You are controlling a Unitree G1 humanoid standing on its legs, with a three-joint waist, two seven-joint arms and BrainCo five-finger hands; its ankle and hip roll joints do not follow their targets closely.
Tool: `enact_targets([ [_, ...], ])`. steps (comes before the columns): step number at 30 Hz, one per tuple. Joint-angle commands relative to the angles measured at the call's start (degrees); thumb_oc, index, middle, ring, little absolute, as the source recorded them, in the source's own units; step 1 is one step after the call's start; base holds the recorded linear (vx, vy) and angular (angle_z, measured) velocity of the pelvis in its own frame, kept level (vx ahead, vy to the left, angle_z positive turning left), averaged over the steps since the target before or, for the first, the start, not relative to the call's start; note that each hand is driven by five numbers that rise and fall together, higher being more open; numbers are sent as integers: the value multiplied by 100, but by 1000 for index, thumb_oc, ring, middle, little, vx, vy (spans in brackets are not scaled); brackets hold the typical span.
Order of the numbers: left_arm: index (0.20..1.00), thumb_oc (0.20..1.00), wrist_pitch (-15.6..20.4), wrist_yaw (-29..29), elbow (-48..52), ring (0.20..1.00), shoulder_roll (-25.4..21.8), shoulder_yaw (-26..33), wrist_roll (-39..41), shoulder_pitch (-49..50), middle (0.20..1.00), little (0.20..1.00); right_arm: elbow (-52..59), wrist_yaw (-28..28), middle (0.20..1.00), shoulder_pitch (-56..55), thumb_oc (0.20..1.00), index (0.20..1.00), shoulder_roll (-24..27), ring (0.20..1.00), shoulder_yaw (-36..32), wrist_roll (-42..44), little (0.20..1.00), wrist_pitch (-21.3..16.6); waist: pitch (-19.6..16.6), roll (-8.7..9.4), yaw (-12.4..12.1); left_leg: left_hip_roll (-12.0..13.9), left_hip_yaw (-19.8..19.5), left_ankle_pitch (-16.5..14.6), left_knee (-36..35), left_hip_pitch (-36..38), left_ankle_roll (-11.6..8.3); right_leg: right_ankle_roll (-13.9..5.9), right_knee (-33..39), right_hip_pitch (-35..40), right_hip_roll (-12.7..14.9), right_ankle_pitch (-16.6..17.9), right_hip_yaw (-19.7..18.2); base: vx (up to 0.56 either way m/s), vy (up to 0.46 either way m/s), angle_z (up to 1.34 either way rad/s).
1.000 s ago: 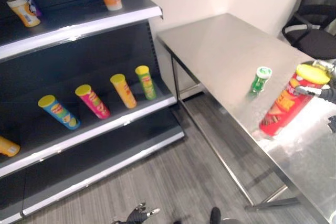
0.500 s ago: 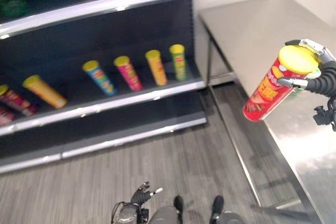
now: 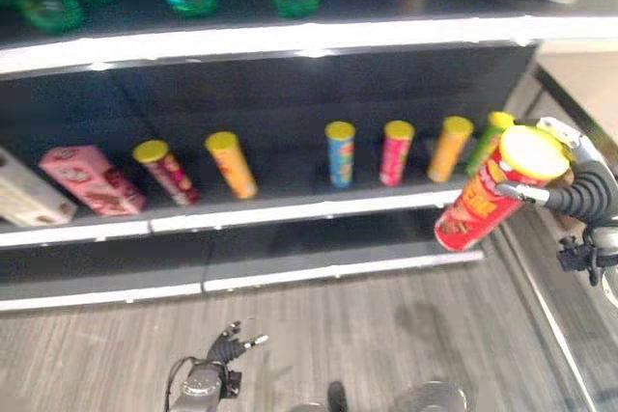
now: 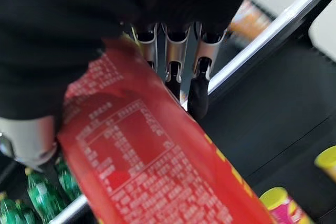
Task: Put the goods on the table back onto the shelves and tidy them up.
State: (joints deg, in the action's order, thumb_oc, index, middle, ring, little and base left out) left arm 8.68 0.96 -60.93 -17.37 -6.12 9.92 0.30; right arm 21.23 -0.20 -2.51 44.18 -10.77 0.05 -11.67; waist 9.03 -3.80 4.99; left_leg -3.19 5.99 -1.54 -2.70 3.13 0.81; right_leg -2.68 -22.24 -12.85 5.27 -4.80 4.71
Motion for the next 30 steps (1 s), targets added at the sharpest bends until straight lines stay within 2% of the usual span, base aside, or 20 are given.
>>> enact_targets([
  [1, 1000, 1000, 36, 137, 313, 1000, -175, -112, -252, -66, 1000, 1000, -491, -197, 200, 802, 200, 200, 358, 200, -384, 80, 200, -231, 103, 462, 42, 409, -51, -31, -230, 76, -225, -545, 1734, 458, 40, 698, -5, 114, 73, 63],
  [2, 1000, 1000, 36, 138, 313, 1000, -173, -107, -254, -64, 1000, 1000, -495, -197, 200, 807, 200, 200, 360, 200, -377, 79, 200, -233, 115, 450, 39, 424, -46, -50, -230, 98, -228, -544, 1758, 489, 23, 704, -5, 158, 102, 88],
  [4, 1000, 1000, 40, 202, 400, 1000, -94, -166, -363, -49, 1000, 1000, -474, -85, 200, 743, 200, 200, 326, 200, -144, 116, 200, -282, 150, 557, 95, 116, -161, -185, -230, 335, -143, -512, 2147, 428, -301, 950, 315, 189, 89, 23],
  [6, 1000, 1000, 46, 232, 479, 1000, -57, -204, -376, -41, 1000, 1000, -436, 18, 200, 731, 200, 200, 383, 200, -54, 97, 200, -283, 121, 603, 90, 63, -188, -233, -230, 366, -147, -456, 2314, 612, -322, 966, 254, 139, -15, -23],
  [9, 1000, 1000, 56, 232, 535, 1000, 10, -251, -416, -39, 1000, 1000, -436, 149, 200, 649, 200, 200, 410, 200, 43, 150, 200, -280, -16, 564, 89, 120, -180, -319, -230, 493, -256, -390, 2664, 1005, -349, 967, 303, 235, -93, 56],
  [14, 1000, 1000, 20, 207, 510, 1000, 74, -212, -403, -31, 1000, 1000, -328, 310, 200, 442, 200, 200, 243, 200, 46, 326, 200, -301, -91, 530, 116, 311, -74, -446, -46, 610, -385, -320, 2662, 1244, -386, 794, 402, 140, -106, 7],
  [17, 1000, 1000, 5, 195, 549, 1000, 97, -224, -326, -75, 1000, 1000, -317, 389, 200, 492, 200, 200, 335, 200, 176, 367, 200, -311, -38, 572, 126, 484, 49, -703, 728, 451, -574, -236, 2641, 1424, -358, 626, 512, 95, -126, 8],
  [19, 1000, 1000, 7, 165, 594, 1000, 126, -232, -260, -118, 1000, 1000, -248, 388, 200, 567, 200, 200, 444, 200, 222, 304, 200, -325, 67, 610, 104, 544, 92, -652, 1545, 136, -736, -166, 2672, 1581, -333, 532, 527, 27, -88, 7],
  [20, 1000, 1000, 7, 164, 594, 1000, 126, -232, -259, -122, 1000, 1000, -247, 387, 200, 569, 200, 200, 444, 200, 220, 304, 200, -324, 71, 605, 112, 555, 81, -681, 1613, 97, -741, -161, 2670, 1576, -339, 531, 537, -8, -99, 23],
  [21, 1000, 1000, -7, 138, 619, 1000, 146, -264, -231, -180, 1000, 1000, -152, 387, 200, 602, 200, 200, 547, 200, 183, 267, 200, -324, 221, 655, 107, 690, 103, -354, 2658, -401, -954, -54, 2706, 1729, -308, 462, 560, 7, -79, 39],
  [22, 1000, 1000, -13, 131, 612, 1000, 156, -275, -234, -186, 1000, 1000, -122, 386, 200, 604, 200, 200, 575, 200, 177, 258, 200, -330, 253, 668, 106, 774, 139, -219, 2868, -529, -993, -22, 2724, 1794, -303, 420, 565, 64, -66, 26],
  [23, 1000, 1000, -28, 129, 581, 1000, 179, -277, -231, -174, 1000, 1000, -65, 417, 200, 578, 200, 200, 668, 200, 196, 223, 200, -324, 281, 646, 125, 1068, 245, -96, 2844, -668, -955, -15, 2724, 1868, -303, 345, 586, 100, 21, 19],
  [24, 1000, 1000, -33, 124, 565, 1000, 194, -272, -215, -153, 1000, 1000, -47, 434, 200, 600, 200, 200, 683, 200, 257, 210, 200, -324, 273, 646, 111, 1180, 255, -138, 2596, -641, -908, -44, 2724, 1872, -271, 340, 583, 85, 35, 5],
  [25, 1000, 1000, -32, 123, 565, 1000, 196, -268, -214, -150, 1000, 1000, -51, 433, 200, 606, 200, 200, 685, 200, 266, 209, 200, -324, 274, 649, 107, 1176, 266, -132, 2570, -618, -907, -46, 2724, 1878, -266, 338, 575, 117, 100, -3],
  [26, 1000, 1000, -10, 92, 510, 1000, 209, -252, -184, -112, 1000, 1000, -76, 452, 200, 707, 200, 200, 685, 200, 454, 182, 200, -342, 230, 667, 63, 1327, 145, -197, 1720, -440, -824, -134, 2724, 1830, -188, 341, 516, 159, 186, -19],
  [27, 1000, 1000, 23, 51, 447, 1000, 213, -255, -148, -76, 1000, 1000, -131, 509, 200, 835, 200, 200, 667, 200, 706, 229, 200, -372, 184, 609, -46, 1456, -272, 109, 812, -367, -851, -199, 2724, 1789, -197, 295, 379, 161, 182, -35],
  [28, 1000, 1000, 25, 50, 446, 1000, 216, -251, -148, -72, 1000, 1000, -141, 508, 200, 847, 200, 200, 670, 200, 720, 229, 200, -376, 180, 609, -42, 1457, -263, 138, 750, -333, -856, -196, 2724, 1791, -200, 291, 377, 160, 217, -46],
  [29, 1000, 1000, 48, 3, 436, 1000, 191, -278, -133, -60, 1000, 1000, -213, 545, 200, 984, 200, 200, 684, 200, 949, 273, 200, -400, 140, 528, -113, 1578, -626, 429, 248, -346, -1010, -275, 2724, 1803, -211, 224, 244, 130, 163, -41],
  [30, 1000, 1000, 54, -14, 420, 1000, 190, -290, -128, -55, 1000, 1000, -244, 548, 200, 1037, 200, 200, 689, 200, 1037, 284, 200, -409, 124, 491, -117, 1637, -654, 528, 92, -337, -1066, -301, 2724, 1820, -182, 207, 222, 163, 231, -31],
])
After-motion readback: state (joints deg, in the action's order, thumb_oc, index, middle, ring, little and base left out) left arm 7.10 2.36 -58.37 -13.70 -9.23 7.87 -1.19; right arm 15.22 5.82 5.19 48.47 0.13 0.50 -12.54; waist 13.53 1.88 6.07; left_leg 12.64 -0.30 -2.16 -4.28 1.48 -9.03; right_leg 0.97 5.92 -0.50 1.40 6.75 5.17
